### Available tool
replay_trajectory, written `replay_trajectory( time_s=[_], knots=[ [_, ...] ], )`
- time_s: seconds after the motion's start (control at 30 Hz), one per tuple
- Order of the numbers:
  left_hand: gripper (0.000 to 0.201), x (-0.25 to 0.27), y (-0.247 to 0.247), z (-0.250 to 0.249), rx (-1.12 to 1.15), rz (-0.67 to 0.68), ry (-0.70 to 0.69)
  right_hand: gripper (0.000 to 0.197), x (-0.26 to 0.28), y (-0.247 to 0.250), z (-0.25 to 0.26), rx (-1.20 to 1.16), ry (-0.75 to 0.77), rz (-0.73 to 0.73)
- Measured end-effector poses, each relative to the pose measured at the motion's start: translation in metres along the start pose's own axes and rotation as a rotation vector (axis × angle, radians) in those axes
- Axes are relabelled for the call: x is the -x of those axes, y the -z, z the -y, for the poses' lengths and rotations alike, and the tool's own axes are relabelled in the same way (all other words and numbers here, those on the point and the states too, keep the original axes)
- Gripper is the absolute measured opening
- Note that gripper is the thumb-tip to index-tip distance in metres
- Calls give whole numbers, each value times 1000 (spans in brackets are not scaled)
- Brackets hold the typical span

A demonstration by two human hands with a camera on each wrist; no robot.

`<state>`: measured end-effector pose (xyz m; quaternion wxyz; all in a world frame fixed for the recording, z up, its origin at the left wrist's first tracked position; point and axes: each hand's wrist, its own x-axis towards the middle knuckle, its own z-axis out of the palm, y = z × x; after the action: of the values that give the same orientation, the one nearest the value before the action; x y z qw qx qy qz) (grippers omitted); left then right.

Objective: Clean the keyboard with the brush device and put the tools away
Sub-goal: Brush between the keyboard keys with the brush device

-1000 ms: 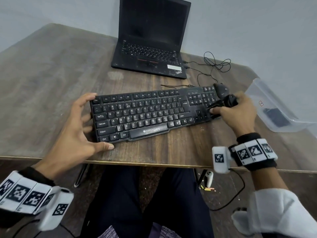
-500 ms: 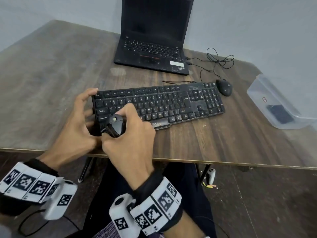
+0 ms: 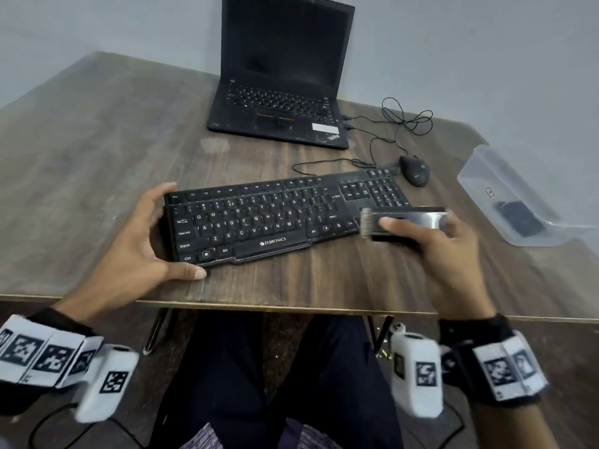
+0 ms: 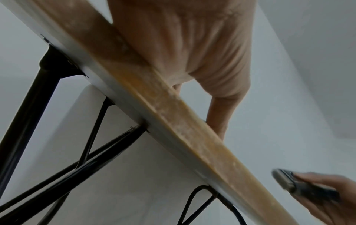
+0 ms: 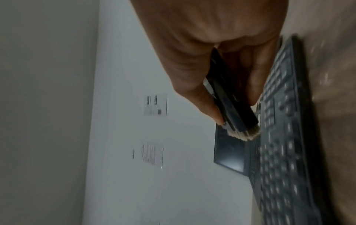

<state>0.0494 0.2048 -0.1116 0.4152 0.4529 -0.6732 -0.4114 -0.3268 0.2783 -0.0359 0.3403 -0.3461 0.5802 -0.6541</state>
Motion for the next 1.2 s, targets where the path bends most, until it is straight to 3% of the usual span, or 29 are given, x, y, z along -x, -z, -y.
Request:
replay_trajectory(
  time_s=[0.07, 0.2, 0.3, 0.43, 0.5, 0.6, 0.7, 0.77, 0.83, 0.93, 1.2],
  knots=[
    [139, -6, 6, 2, -62, 6, 35, 57, -15, 30, 2, -13, -42, -36],
    [134, -19, 16, -3, -158, 89, 121, 90, -35, 76, 3, 25, -60, -108],
    [127, -31, 25, -9, -214, 181, 224, 58, -44, 100, 4, -10, -93, -103],
    [152, -46, 30, -22, -244, 283, 284, 29, -49, 120, 6, -24, -106, -105],
    [147, -50, 29, -28, -314, 288, 299, 31, -49, 125, 4, -13, -78, -129],
    [140, -51, 24, -37, -561, 288, 191, 41, -53, 134, 0, 21, -9, -190],
    [113, -55, 9, -43, -681, 316, 142, 48, -61, 144, 0, 32, 9, -203],
    [106, -56, -17, -57, -741, 339, 27, 50, -67, 150, 2, 31, -2, -209],
    [115, -55, -44, -72, -756, 385, -16, 48, -73, 155, 5, 52, -11, -224],
    [138, -62, -73, -84, -818, 469, 29, 45, -81, 162, 6, 85, -16, -247],
    [152, -118, -112, -109, -975, 592, 39, 39, -97, 184, -8, 297, -79, -248]
  ],
)
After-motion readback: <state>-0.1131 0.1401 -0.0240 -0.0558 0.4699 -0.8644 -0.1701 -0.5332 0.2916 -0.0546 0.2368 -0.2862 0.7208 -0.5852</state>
